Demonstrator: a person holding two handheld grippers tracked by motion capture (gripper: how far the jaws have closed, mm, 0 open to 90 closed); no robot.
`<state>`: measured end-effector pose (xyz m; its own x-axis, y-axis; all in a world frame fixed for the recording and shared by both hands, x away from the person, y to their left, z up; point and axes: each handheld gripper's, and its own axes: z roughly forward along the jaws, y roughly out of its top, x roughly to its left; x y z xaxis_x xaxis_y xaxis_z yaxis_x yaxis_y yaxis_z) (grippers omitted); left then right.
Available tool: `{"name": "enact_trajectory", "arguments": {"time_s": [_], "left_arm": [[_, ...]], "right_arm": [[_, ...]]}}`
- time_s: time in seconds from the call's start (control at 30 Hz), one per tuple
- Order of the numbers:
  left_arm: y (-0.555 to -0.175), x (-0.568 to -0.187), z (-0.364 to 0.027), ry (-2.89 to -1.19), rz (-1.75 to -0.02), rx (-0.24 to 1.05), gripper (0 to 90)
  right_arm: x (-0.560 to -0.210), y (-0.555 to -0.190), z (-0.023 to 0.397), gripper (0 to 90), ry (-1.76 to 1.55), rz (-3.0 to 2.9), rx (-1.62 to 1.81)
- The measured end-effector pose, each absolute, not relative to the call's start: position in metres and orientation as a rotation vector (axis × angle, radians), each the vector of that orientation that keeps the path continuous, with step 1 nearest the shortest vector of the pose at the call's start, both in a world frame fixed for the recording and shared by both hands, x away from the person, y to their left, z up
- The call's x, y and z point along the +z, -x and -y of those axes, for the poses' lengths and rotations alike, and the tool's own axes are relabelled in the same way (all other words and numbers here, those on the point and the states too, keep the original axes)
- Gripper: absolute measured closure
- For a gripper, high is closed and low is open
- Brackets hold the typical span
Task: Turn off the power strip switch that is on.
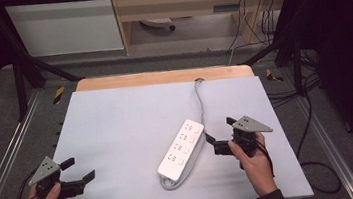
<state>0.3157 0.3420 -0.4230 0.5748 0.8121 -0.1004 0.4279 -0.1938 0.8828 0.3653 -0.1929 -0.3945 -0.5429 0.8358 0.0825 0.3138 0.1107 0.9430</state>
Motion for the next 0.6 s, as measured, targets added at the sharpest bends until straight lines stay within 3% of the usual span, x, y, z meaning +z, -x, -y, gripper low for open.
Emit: {"name": "enact_trajectory", "arguments": {"time_s": [0.6], "left_arm": [[-0.315, -0.423, -0.343, -1.818, -1.014, 0.490, 6.1]], "right_arm": [[-0.394, -0.356, 0.236, 5.5, -1.150, -1.837, 1.387]]}}
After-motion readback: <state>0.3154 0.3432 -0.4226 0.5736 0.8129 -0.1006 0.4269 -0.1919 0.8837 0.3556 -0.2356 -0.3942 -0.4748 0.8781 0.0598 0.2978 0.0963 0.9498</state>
